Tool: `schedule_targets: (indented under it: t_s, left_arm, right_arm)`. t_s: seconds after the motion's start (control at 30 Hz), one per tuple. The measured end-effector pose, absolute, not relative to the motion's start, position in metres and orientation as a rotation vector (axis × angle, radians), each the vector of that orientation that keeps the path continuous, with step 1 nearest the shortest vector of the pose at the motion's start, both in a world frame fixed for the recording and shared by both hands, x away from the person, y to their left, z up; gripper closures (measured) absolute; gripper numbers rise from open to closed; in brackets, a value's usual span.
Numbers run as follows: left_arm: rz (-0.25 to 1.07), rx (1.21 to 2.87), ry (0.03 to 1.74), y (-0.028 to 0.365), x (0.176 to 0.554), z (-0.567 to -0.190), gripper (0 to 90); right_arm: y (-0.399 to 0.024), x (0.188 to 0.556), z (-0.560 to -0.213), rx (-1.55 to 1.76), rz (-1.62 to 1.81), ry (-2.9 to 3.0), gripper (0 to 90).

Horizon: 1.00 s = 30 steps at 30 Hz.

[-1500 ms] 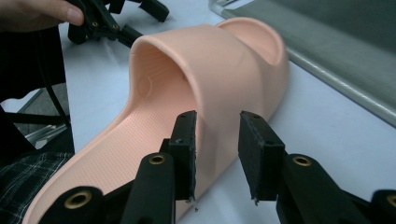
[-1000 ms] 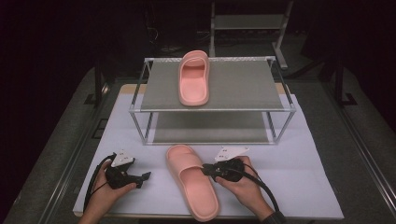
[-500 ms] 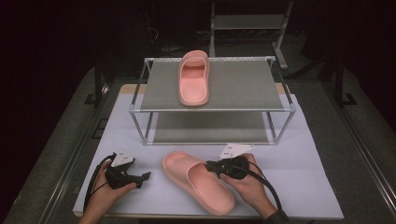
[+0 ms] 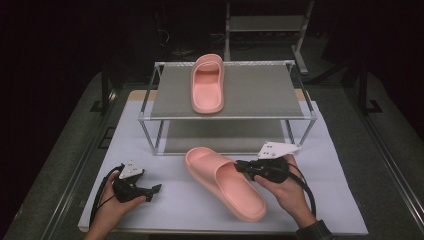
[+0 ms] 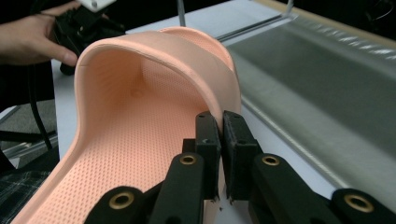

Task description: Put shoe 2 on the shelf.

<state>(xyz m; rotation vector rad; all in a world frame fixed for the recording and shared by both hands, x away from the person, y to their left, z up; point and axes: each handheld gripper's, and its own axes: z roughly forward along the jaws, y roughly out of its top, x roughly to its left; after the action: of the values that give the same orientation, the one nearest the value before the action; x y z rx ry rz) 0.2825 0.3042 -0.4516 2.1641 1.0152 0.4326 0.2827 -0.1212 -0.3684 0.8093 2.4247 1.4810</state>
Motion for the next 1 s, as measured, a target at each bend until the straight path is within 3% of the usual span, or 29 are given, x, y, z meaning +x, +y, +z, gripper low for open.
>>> schedule_targets:
  t_s: [0.7, 1.0]
  left_arm:
    - [0.433, 2.165, 1.016, 0.304, 0.283, -0.452, 12.9]
    - [0.434, 2.163, 1.016, 0.304, 0.283, -0.452, 12.9]
  right_arm:
    - [-0.183, 0.284, -0.290, 0.759, 1.590, 2.310, 85.5]
    - [-0.205, 0.300, -0.251, 0.776, 1.581, 2.216, 85.5]
